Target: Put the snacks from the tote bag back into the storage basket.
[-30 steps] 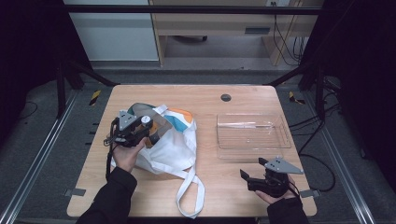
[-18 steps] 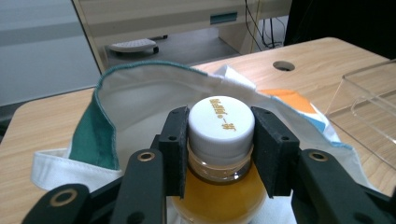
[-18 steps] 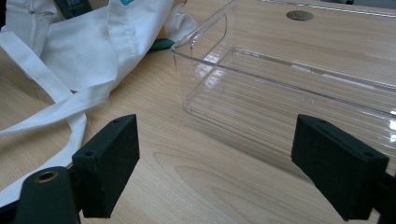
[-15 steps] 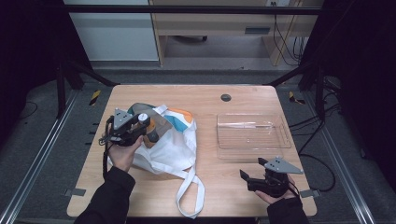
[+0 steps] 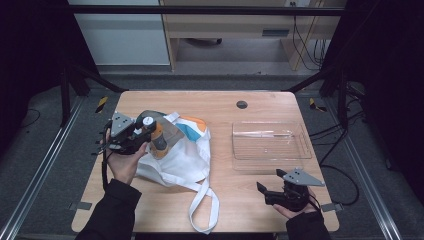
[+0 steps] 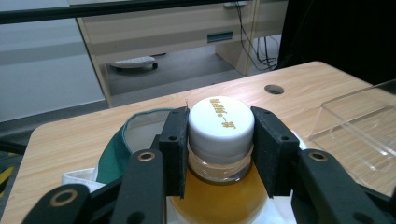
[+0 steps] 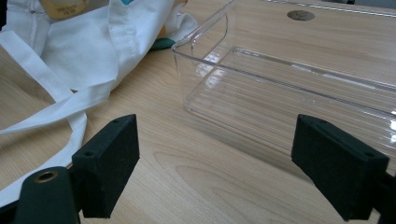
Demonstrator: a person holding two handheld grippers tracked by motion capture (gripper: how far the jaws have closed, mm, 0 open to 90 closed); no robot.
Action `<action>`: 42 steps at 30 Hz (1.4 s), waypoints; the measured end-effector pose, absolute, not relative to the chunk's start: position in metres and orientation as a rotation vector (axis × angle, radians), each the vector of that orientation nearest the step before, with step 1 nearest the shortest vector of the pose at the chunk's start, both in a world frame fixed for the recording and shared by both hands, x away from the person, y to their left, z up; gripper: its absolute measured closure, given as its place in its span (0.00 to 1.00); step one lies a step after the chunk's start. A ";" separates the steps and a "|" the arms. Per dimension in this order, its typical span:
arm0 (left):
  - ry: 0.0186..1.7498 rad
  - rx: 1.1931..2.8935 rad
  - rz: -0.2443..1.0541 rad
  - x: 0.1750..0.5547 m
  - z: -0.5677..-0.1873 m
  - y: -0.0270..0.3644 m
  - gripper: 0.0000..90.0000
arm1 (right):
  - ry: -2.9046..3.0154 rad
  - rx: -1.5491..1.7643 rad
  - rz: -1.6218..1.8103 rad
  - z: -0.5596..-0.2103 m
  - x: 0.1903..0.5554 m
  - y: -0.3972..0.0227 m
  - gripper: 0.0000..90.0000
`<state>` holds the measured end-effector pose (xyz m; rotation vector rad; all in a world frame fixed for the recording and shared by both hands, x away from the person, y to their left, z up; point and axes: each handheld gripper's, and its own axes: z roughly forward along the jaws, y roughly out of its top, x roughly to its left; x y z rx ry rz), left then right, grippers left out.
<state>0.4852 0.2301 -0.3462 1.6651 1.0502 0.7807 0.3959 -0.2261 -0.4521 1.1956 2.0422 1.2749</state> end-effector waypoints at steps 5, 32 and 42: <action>1.034 1.658 0.775 0.477 -0.334 0.230 0.65 | 2.041 1.193 1.274 -0.452 0.396 -0.226 0.17; 0.849 1.692 0.684 0.440 -0.301 0.185 0.65 | 2.041 1.191 1.267 -0.452 0.396 -0.226 0.17; 0.792 1.700 0.665 0.444 -0.288 0.154 0.65 | 2.040 1.191 1.271 -0.452 0.395 -0.226 0.17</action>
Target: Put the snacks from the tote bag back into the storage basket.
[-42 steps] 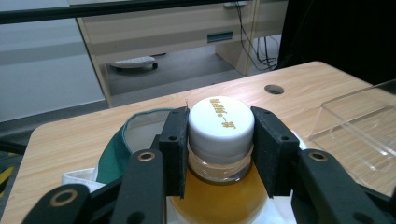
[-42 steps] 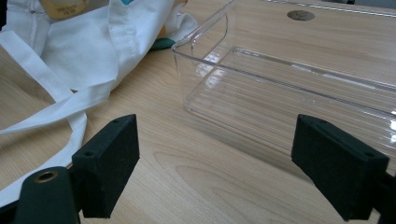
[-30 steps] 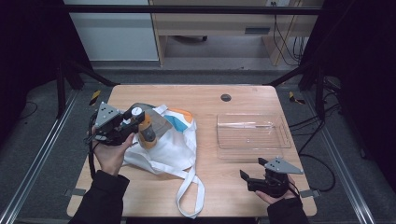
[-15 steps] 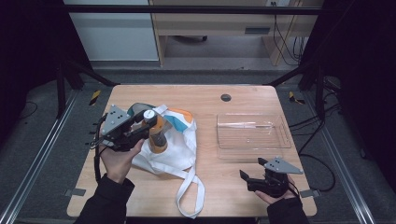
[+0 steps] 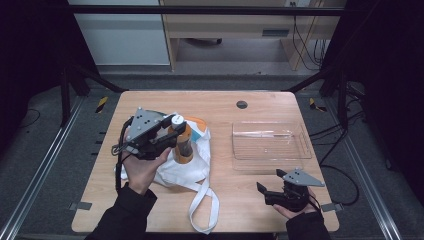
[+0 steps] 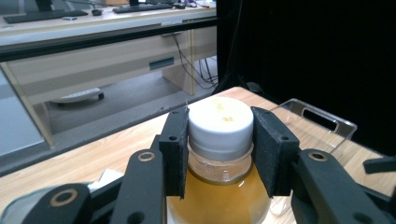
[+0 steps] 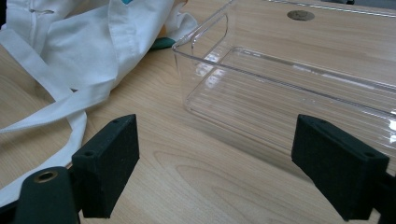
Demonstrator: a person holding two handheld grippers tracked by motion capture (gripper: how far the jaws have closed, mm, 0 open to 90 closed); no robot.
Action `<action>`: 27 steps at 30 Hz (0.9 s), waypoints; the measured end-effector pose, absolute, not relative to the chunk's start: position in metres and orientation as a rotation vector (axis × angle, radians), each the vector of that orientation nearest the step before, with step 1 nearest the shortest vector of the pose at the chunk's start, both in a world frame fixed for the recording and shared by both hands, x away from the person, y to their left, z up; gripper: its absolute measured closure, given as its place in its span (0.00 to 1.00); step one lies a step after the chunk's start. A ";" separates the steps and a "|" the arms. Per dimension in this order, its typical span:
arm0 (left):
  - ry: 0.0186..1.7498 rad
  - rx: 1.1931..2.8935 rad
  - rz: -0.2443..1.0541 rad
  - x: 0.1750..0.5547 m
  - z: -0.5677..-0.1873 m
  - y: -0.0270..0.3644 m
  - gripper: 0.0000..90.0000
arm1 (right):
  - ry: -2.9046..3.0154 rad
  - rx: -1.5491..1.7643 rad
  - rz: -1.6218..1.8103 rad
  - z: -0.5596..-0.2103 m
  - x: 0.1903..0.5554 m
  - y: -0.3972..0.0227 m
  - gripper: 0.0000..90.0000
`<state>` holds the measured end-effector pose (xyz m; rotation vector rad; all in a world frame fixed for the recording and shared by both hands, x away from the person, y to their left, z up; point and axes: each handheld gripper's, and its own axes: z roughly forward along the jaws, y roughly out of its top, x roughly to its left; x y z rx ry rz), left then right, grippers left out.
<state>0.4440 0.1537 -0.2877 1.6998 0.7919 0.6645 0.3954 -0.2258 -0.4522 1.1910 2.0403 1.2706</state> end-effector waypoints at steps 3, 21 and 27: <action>0.774 1.708 0.662 0.447 -0.284 0.144 0.65 | 2.042 1.188 1.273 -0.452 0.395 -0.226 0.17; 0.699 1.716 0.630 0.462 -0.274 0.086 0.65 | 2.042 1.189 1.285 -0.452 0.395 -0.226 0.17; 0.680 1.722 0.607 0.469 -0.276 0.067 0.65 | 2.042 1.184 1.287 -0.452 0.394 -0.227 0.17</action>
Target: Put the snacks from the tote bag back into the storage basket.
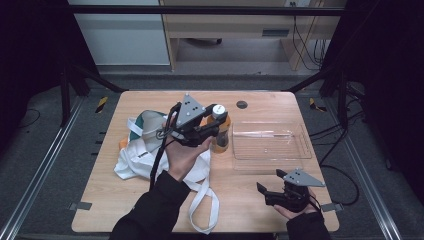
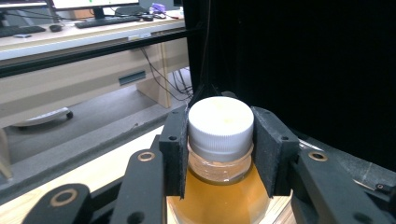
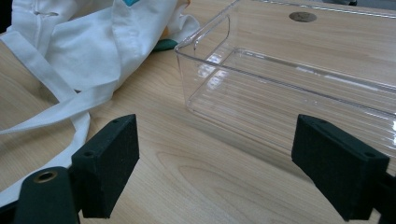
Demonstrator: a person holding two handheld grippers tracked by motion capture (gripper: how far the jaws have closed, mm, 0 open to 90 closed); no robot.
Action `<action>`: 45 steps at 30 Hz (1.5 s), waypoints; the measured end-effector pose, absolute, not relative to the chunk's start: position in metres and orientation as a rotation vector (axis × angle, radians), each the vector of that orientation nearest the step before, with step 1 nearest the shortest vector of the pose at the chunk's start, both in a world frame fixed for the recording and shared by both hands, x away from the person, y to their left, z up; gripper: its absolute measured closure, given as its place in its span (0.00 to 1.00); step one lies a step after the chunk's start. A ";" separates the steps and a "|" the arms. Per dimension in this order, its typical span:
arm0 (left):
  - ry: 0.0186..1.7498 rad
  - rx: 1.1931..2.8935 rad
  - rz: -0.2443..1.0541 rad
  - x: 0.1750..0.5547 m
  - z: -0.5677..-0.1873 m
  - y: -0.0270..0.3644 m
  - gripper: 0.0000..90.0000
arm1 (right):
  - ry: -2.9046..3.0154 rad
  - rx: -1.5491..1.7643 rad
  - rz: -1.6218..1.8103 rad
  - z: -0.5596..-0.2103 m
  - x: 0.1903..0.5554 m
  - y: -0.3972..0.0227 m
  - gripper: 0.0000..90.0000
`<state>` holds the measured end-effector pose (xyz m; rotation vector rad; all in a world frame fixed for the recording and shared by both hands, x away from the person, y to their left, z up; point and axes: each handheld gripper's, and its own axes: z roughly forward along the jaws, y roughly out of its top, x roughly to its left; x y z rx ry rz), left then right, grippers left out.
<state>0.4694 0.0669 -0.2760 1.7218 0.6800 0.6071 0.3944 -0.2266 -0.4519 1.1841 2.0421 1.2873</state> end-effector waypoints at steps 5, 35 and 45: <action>0.671 1.726 0.589 0.477 -0.279 0.052 0.65 | 2.045 1.179 1.293 -0.452 0.394 -0.226 0.17; 0.630 1.759 0.535 0.507 -0.310 -0.003 0.65 | 2.050 1.174 1.295 -0.452 0.393 -0.226 0.17; 0.617 1.788 0.527 0.513 -0.323 -0.017 0.65 | 2.053 1.174 1.296 -0.452 0.393 -0.226 0.17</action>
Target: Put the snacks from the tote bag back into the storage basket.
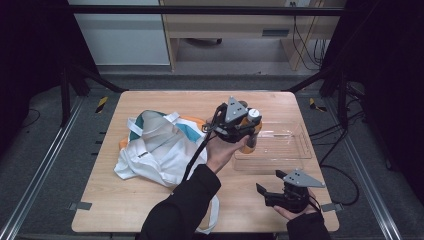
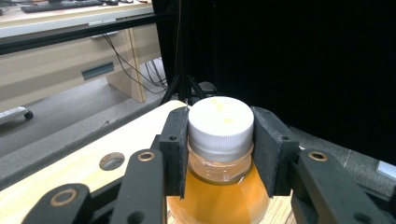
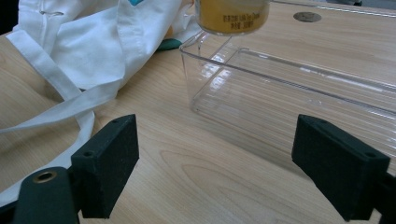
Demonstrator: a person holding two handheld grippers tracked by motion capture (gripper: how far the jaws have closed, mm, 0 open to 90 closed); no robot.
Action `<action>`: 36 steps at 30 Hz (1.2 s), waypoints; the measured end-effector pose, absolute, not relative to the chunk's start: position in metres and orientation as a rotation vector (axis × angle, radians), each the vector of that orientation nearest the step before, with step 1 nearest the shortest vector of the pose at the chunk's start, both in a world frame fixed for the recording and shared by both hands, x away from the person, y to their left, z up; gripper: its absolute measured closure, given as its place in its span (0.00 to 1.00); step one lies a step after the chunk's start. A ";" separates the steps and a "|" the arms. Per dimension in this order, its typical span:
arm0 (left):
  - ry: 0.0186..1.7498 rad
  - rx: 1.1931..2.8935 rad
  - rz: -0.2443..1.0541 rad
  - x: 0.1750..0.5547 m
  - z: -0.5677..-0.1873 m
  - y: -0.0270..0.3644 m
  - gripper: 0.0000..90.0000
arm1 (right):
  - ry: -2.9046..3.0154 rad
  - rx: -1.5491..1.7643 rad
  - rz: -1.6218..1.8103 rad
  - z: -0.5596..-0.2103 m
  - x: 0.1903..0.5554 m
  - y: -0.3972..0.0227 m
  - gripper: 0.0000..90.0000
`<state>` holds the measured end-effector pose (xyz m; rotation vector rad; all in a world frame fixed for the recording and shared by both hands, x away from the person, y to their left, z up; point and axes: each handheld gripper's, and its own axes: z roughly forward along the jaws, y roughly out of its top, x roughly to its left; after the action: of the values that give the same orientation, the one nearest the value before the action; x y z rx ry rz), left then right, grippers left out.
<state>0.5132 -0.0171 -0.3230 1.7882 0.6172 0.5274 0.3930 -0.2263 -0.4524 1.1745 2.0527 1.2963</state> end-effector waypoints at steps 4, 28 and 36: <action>0.614 1.798 0.526 0.515 -0.328 -0.020 0.65 | 2.053 1.176 1.297 -0.453 0.393 -0.226 0.17; 0.660 1.860 0.490 0.521 -0.370 -0.017 0.65 | 2.062 1.168 1.295 -0.453 0.393 -0.225 0.17; 0.669 1.871 0.478 0.520 -0.382 -0.015 0.65 | 2.065 1.167 1.288 -0.454 0.394 -0.225 0.17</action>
<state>0.5205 -0.0147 -0.3815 1.8708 0.6688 0.4783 0.3938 -0.2253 -0.4536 1.1674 2.0652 1.2880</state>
